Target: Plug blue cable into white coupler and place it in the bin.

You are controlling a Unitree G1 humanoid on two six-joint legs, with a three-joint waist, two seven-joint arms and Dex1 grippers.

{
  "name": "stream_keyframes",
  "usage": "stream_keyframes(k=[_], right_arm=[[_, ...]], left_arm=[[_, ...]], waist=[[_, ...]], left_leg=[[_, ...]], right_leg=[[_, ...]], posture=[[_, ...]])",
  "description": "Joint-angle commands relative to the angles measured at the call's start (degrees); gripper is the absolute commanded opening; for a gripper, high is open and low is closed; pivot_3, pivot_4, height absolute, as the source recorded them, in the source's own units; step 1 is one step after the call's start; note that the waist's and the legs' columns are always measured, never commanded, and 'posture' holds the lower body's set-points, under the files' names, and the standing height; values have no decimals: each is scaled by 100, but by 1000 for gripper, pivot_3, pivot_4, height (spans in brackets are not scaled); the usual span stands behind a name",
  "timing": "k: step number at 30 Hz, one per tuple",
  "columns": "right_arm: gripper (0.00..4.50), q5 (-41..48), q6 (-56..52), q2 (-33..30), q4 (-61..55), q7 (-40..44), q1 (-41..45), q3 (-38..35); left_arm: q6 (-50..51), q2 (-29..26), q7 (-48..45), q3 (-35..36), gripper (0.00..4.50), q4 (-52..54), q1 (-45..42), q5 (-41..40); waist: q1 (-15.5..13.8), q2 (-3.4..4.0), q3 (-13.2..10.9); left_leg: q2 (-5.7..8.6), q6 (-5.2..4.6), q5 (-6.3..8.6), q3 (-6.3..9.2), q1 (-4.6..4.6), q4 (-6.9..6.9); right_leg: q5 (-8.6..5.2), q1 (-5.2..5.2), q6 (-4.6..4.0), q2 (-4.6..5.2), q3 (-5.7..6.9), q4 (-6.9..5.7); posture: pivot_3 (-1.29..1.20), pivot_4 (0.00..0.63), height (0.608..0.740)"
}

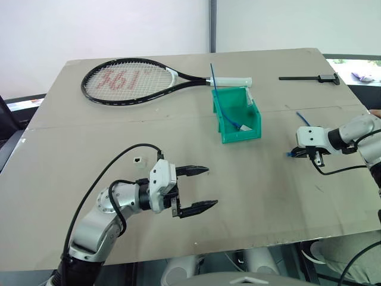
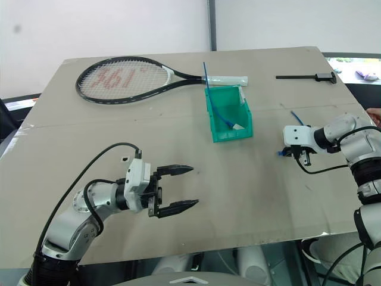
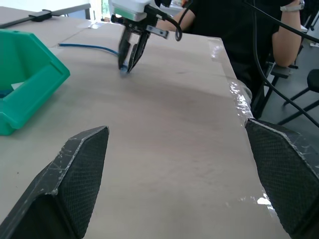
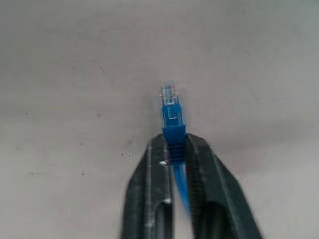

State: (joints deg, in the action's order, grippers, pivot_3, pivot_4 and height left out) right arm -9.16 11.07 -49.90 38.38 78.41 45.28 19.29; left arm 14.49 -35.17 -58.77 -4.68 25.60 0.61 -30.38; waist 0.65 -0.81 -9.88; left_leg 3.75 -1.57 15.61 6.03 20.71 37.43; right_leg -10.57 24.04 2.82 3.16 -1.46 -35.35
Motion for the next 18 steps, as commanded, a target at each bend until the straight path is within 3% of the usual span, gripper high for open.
stream_keyframes(k=[1,5,9,15,18], right_arm=[[14,42,-265,35,-250,153,-57,-67],[14,486,-1437,-6,-2045,662,-510,-57],[14,429,-3583,1045,-4262,248,-662,596],[14,-253,-3582,2173,-3439,-497,-60,1412],[1065,-333,-3352,2384,-2982,-578,114,1538]], left_arm=[[-52,64,132,6,4500,128,-56,60],[-107,91,255,65,4500,77,26,150],[-253,114,439,214,4500,-176,90,341],[-366,-81,379,356,4500,-471,80,529],[-386,-208,363,341,4500,-535,70,682]], waist=[[0,0,0],[4,1,0],[91,2,1],[-18,1,1],[-14,-5,5]], left_leg=[[0,0,0,0,-1,0],[-5,1,0,9,0,-2],[-17,9,5,5,5,-7],[-2,16,4,16,18,4],[4,16,3,17,14,6]], right_leg=[[0,0,-1,0,0,-2],[0,4,-2,-3,5,-6],[0,27,-2,-13,-7,-20],[1,34,-2,-11,10,-34],[1,30,-2,-16,12,-33]], posture=[[0,150,740],[0,150,740],[0,150,740],[0,150,740],[0,150,740]])
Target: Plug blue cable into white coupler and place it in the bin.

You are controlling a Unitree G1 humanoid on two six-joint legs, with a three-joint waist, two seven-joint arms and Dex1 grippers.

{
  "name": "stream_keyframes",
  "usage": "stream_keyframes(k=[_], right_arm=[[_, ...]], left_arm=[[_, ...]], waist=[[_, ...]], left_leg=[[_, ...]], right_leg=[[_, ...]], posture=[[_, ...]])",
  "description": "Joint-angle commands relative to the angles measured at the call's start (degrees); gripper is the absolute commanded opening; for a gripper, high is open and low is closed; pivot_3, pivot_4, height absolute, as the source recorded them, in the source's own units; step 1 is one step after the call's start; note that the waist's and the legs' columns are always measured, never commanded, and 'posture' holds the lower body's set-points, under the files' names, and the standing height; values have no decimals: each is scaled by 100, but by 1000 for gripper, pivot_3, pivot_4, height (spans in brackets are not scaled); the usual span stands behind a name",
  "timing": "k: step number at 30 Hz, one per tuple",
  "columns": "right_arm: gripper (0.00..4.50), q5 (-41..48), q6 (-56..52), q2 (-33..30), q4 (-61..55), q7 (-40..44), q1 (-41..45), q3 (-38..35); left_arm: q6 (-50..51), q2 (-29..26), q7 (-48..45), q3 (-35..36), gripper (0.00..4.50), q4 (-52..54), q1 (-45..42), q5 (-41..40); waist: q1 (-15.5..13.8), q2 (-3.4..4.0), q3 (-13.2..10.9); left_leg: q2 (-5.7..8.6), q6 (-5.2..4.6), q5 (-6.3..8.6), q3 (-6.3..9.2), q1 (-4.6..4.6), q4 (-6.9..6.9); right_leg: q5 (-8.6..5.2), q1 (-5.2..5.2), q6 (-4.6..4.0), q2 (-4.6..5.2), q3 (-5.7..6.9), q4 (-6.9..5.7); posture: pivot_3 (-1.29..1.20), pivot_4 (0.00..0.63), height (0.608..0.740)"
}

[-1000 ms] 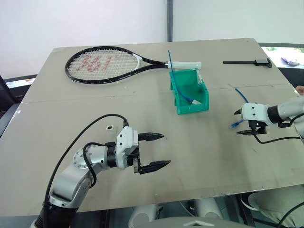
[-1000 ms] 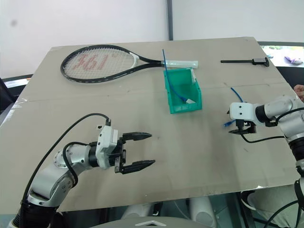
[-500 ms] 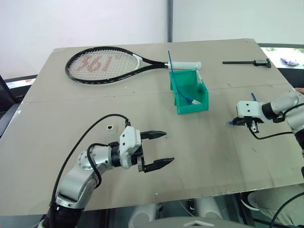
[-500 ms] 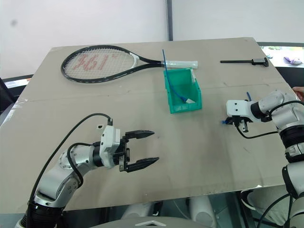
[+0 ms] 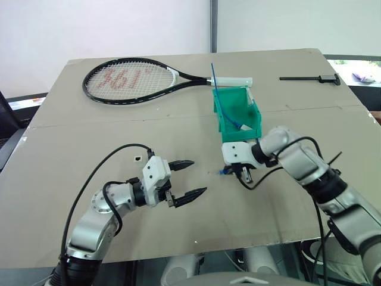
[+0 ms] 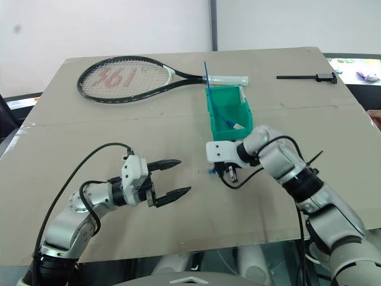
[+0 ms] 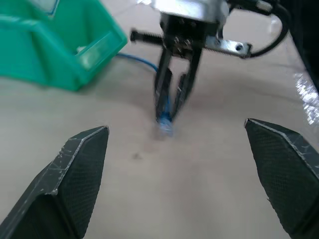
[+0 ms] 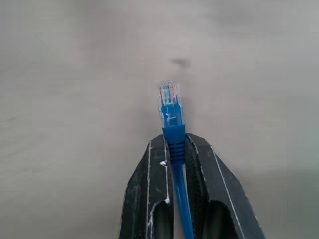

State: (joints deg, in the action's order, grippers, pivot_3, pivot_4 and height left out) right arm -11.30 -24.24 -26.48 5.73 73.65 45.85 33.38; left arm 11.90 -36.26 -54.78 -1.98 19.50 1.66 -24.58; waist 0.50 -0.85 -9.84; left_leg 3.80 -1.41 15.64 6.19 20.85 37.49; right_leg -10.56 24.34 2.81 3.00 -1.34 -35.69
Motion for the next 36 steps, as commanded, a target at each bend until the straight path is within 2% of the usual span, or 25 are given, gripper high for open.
stream_keyframes(k=[1,3,5,8,15,21,24,28,33,36], right_arm=[[1400,-124,227,44,342,-87,59,134],[2403,-19,232,13,299,-84,-22,5],[3168,179,222,-122,2,-72,-193,-248],[4444,782,121,-286,-780,-170,-643,-977],[4444,2124,-470,-838,-2827,-564,-2370,-2618],[4444,2236,-146,-957,-4122,-1513,-4283,-3737],[4444,2329,-90,-762,-4843,-1975,-5438,-4367],[4444,2296,146,-632,-5251,-2357,-6245,-4568],[4444,2273,423,-542,-5333,-2711,-6662,-4568],[4500,2308,466,-549,-5356,-2852,-6734,-4549]], left_arm=[[-134,-126,-51,56,4500,60,-42,146],[-35,-168,54,2,4500,45,-84,307],[-28,-176,90,-96,4500,-8,-183,463],[26,-156,-3,-252,4500,-139,-447,556],[-177,-79,-382,-700,4500,-847,-1238,854],[-590,62,-699,-1061,4500,-1650,-1837,1192],[-758,285,-790,-1259,4500,-2123,-2244,1370],[-831,502,-886,-1372,4500,-2432,-2552,1475],[-837,665,-966,-1511,4500,-2641,-2762,1601],[-839,667,-1014,-1614,3606,-2757,-2833,1761]], waist=[[10,-2,1],[19,-1,1],[-1,-1,1],[-26,-1,1],[-39,1,0],[-94,2,0],[-135,1,2],[-123,-5,6],[-108,-7,7],[-116,-7,7]], left_leg=[[-1,2,-1,1,1,0],[-3,25,-13,2,0,-9],[-5,26,-13,4,0,-13],[-1,26,-13,19,8,-14],[-1,27,-13,25,51,-8],[-2,11,-4,25,55,-8],[-1,14,-7,16,55,-3],[-1,5,-3,10,54,13],[-6,1,0,2,34,19],[-7,0,0,1,32,19]], right_leg=[[0,1,0,0,1,0],[0,3,-1,4,1,1],[0,4,-2,10,2,1],[0,4,-2,10,17,3],[1,42,-1,18,22,3],[1,44,-1,16,24,2],[0,44,1,11,16,0],[0,38,5,9,10,-1],[-14,20,26,-1,5,-7],[-14,19,26,-1,4,-9]], posture=[[0,150,740],[0,150,740],[0,150,740],[0,150,740],[0,150,740],[0,150,740],[0,150,740],[0,150,740],[0,150,740],[0,150,740]])
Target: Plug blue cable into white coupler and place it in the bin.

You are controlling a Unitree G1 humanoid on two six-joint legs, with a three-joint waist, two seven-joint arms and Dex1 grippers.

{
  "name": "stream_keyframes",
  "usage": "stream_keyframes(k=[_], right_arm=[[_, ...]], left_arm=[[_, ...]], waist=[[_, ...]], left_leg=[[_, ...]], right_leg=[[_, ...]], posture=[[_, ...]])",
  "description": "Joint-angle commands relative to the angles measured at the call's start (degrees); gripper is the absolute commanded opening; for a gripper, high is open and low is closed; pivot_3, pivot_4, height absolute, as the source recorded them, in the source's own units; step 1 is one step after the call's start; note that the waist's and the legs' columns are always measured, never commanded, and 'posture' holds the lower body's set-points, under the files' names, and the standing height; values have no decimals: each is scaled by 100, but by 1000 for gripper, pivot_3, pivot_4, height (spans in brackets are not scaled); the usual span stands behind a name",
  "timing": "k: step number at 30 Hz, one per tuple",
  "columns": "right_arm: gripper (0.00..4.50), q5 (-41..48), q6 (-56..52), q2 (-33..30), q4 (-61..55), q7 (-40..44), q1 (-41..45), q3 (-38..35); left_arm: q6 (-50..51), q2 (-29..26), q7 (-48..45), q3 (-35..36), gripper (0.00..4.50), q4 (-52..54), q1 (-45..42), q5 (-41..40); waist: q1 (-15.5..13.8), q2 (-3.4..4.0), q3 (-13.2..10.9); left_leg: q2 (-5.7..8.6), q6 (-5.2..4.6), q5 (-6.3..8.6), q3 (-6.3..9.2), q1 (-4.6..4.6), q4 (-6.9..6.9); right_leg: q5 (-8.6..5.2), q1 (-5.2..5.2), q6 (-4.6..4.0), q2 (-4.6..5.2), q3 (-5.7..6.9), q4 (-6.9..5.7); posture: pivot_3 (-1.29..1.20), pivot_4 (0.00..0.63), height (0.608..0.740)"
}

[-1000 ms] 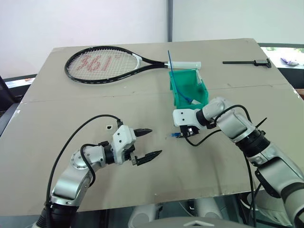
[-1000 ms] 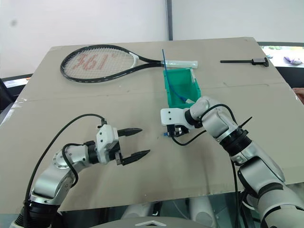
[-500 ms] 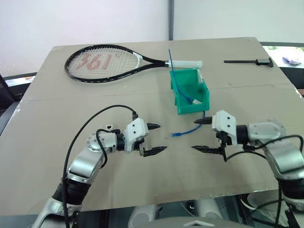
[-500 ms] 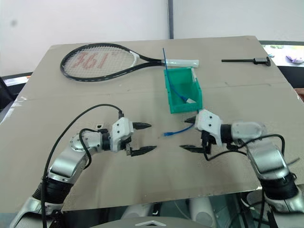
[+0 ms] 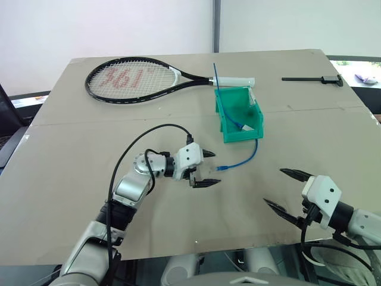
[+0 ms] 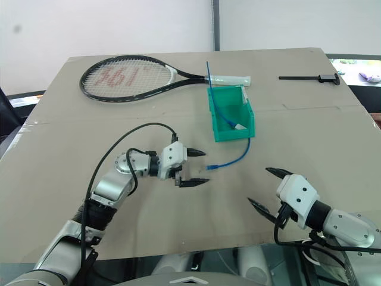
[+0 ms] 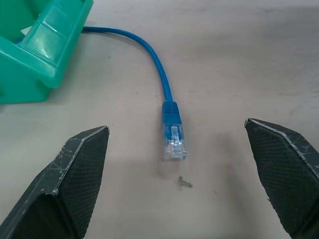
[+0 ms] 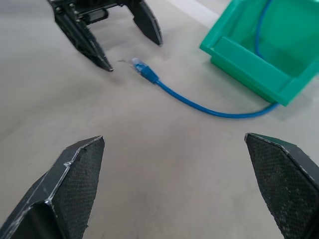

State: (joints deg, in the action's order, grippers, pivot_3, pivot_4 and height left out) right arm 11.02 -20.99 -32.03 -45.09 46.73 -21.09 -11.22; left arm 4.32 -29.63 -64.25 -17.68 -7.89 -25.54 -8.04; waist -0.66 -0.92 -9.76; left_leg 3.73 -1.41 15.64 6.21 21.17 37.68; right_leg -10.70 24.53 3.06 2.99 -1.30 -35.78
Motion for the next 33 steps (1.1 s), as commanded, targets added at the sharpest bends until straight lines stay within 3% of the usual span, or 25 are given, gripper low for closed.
stream_keyframes(k=[1,5,8,19,22,29,32,33], right_arm=[[4500,83,146,-5,-272,-195,-45,-80],[4500,170,115,-22,-329,-322,-72,-80],[4500,304,-103,32,-333,-461,-77,-4],[4500,1981,-1924,772,-722,-1386,-567,-44],[4500,2712,-2185,865,-1086,-1538,-983,-178],[4500,4331,-2558,1701,-978,-3210,33,-72],[3652,4734,-2515,2019,-726,-3927,692,-36],[3183,4788,-2494,2060,-652,-4098,866,-42]], left_arm=[[-75,6,-76,-66,3116,-55,-131,133],[-136,29,-89,-110,1153,-186,-175,233],[-187,82,-122,-104,20,-189,-172,215],[-583,291,-858,118,20,624,-37,-727],[-1180,588,-797,150,20,480,-325,-696],[-3081,1173,-179,354,20,-532,-1148,-132],[-3499,1228,-32,398,0,-770,-1264,-69],[-3579,1229,-4,398,0,-826,-1284,-56]], waist=[[-2,0,0],[-6,0,0],[-11,-1,1],[-17,0,1],[-33,0,2],[-2,-4,7],[5,-3,7],[1,-4,6]], left_leg=[[0,0,0,0,0,0],[2,-1,0,-1,1,0],[2,-1,1,-1,1,0],[1,-3,2,2,4,3],[1,-3,2,10,6,3],[-2,-9,6,5,-40,25],[-4,-10,6,6,-43,25],[-2,-10,6,6,-42,25]], right_leg=[[0,0,0,-1,0,0],[1,-1,-2,-6,-1,0],[1,-1,-2,-4,-1,0],[11,-1,-21,14,-1,1],[10,-1,-20,13,6,1],[-3,-53,4,9,1,1],[-3,-54,5,-1,3,2],[-3,-54,5,-11,4,2]], posture=[[0,150,740],[0,150,740],[0,150,740],[0,150,740],[0,150,740],[0,150,740],[0,150,740],[0,150,740]])
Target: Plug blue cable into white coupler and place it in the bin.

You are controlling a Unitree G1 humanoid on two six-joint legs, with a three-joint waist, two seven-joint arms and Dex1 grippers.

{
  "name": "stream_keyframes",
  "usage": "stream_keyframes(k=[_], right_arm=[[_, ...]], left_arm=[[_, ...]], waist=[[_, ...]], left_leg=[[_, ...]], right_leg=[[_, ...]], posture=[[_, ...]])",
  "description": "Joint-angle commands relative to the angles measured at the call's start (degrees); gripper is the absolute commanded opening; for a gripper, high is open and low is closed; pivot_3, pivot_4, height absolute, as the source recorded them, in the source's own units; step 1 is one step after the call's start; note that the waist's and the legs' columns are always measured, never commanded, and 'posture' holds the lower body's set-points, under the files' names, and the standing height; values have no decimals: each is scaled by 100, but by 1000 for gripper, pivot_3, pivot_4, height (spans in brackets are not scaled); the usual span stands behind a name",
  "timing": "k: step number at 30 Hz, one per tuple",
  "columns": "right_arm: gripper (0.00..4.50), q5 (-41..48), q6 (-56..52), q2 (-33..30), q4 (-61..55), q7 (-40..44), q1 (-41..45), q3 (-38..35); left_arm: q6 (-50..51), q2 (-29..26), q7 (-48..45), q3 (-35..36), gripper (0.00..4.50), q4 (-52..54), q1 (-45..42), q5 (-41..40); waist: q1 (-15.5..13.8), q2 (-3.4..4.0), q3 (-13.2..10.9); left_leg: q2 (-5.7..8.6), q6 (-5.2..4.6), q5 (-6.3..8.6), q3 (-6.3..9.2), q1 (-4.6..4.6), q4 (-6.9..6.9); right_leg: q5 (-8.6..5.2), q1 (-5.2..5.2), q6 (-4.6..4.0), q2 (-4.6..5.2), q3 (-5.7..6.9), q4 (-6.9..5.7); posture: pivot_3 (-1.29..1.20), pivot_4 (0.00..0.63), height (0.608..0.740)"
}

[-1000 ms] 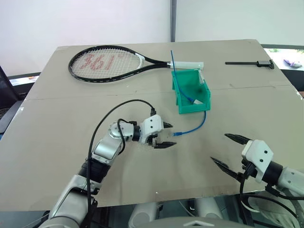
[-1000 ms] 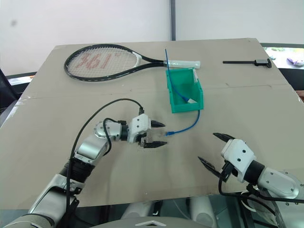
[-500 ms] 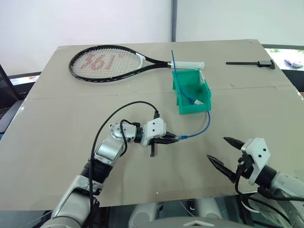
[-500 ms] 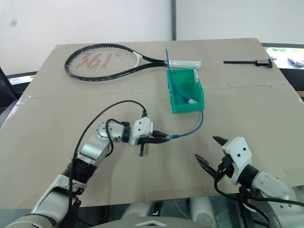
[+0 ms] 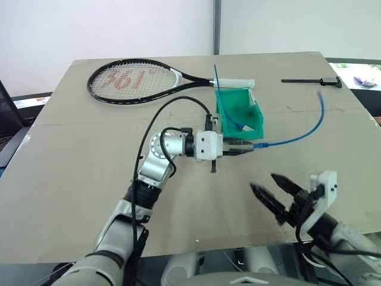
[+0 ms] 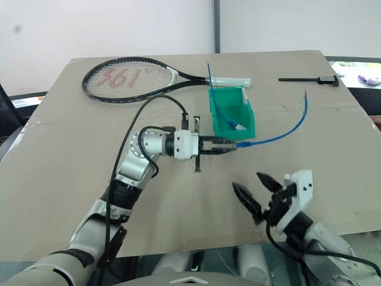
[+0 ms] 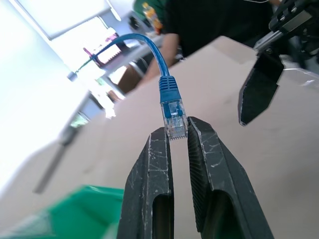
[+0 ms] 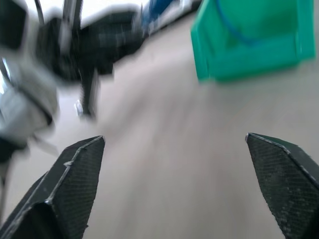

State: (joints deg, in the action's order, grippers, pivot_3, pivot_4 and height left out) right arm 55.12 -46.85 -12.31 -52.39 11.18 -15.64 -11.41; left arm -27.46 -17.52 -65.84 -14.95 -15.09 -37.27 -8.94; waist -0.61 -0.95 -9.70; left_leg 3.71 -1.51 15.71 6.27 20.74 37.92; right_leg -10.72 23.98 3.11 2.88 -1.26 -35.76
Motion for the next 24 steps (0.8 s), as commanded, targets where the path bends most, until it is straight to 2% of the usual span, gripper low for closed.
stream_keyframes(k=[1,5,20,24], right_arm=[[2698,453,159,153,161,-714,490,-47],[2698,822,345,212,357,-1117,866,-91],[2698,1227,768,90,887,-1143,1599,241],[1549,1267,775,22,960,-1130,1655,334]], left_arm=[[-466,14,189,131,0,-151,-127,48],[-581,-17,241,136,0,-228,-148,59],[-504,-104,427,110,0,-116,-62,105],[-484,-120,440,92,0,-52,-19,74]], waist=[[-5,-1,-1],[-18,-1,-1],[25,1,-1],[30,1,-1]], left_leg=[[2,0,0,1,2,1],[8,-8,4,2,9,1],[4,-14,8,0,4,2],[5,-15,8,-1,5,2]], right_leg=[[0,0,-1,-3,1,1],[12,2,-20,0,1,6],[7,2,-12,-9,-1,2],[13,2,-21,-8,-2,5]], posture=[[0,150,740],[0,150,740],[0,150,740],[0,150,740]])
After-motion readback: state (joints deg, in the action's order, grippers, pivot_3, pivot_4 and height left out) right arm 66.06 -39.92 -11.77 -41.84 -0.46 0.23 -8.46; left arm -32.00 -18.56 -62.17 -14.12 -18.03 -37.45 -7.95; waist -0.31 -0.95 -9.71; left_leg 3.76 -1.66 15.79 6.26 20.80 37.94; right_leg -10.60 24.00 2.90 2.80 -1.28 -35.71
